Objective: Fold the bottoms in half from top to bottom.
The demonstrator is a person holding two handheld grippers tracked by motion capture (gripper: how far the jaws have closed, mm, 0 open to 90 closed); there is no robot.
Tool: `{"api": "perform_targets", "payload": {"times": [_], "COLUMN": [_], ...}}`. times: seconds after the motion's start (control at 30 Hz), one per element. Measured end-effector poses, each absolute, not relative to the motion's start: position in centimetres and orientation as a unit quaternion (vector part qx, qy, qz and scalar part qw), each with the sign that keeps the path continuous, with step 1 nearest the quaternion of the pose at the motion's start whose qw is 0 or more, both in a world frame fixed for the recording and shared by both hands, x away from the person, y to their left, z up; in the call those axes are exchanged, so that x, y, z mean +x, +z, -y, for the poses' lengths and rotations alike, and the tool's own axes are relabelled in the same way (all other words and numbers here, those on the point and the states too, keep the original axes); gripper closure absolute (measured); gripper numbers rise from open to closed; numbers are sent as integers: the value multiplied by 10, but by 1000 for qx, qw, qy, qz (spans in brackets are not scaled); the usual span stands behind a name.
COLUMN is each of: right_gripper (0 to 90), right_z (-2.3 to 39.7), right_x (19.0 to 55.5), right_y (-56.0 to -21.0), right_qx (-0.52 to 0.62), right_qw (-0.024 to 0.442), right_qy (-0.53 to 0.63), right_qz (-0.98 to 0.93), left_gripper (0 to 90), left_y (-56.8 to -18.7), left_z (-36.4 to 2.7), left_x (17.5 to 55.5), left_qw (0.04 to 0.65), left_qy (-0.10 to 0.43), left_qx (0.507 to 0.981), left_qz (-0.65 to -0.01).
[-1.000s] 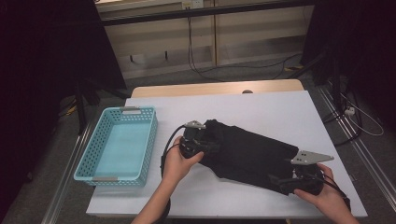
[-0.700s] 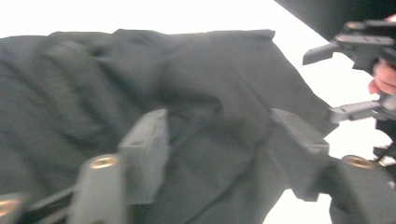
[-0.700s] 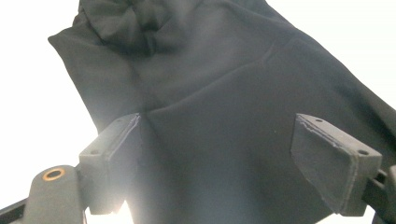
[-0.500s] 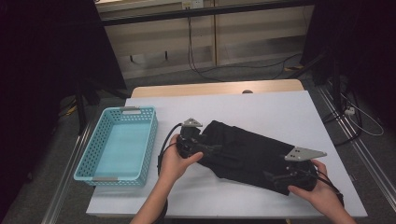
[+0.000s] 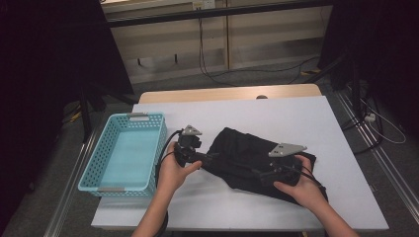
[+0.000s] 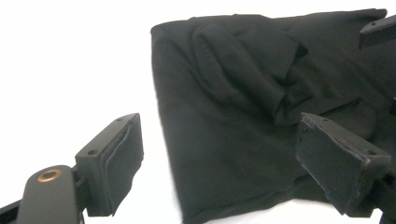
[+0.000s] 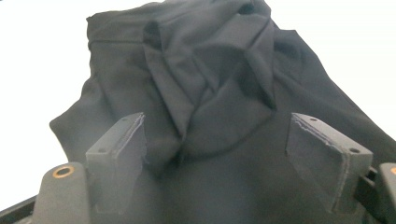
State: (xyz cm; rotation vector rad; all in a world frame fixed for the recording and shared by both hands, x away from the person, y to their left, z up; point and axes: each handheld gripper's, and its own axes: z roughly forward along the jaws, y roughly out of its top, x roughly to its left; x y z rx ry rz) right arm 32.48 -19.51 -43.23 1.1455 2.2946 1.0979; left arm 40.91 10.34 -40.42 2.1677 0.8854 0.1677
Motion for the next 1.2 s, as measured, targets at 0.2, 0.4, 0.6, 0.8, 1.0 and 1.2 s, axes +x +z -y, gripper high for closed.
{"api": "perform_targets", "payload": {"times": [0.2, 0.4, 0.6, 0.8, 1.0, 1.2], "right_gripper": [226, 335, 429, 458, 714, 867], "right_z": [183, 166, 150, 141, 136, 150], "right_x": [340, 357, 365, 373, 379, 382], "right_y": [-436, -438, -442, -443, -449, -443], "right_qx": [402, 399, 385, 399, 415, 427], "right_qw": [175, 170, 157, 170, 171, 171], "right_qy": [389, 388, 379, 376, 362, 376], "right_qz": [-810, -813, -827, -819, -817, -804], "left_gripper": [149, 150, 153, 156, 158, 160], "left_y": [-406, -409, -408, -410, -412, -413], "left_z": [-112, -118, -123, -127, -130, -129], "left_x": [410, 408, 407, 405, 406, 406], "left_qw": [382, 380, 377, 375, 376, 374], "left_qy": [79, 84, 90, 88, 86, 84], "left_qx": [849, 843, 843, 841, 840, 841], "left_qz": [-358, -371, -373, -379, -382, -383]}}
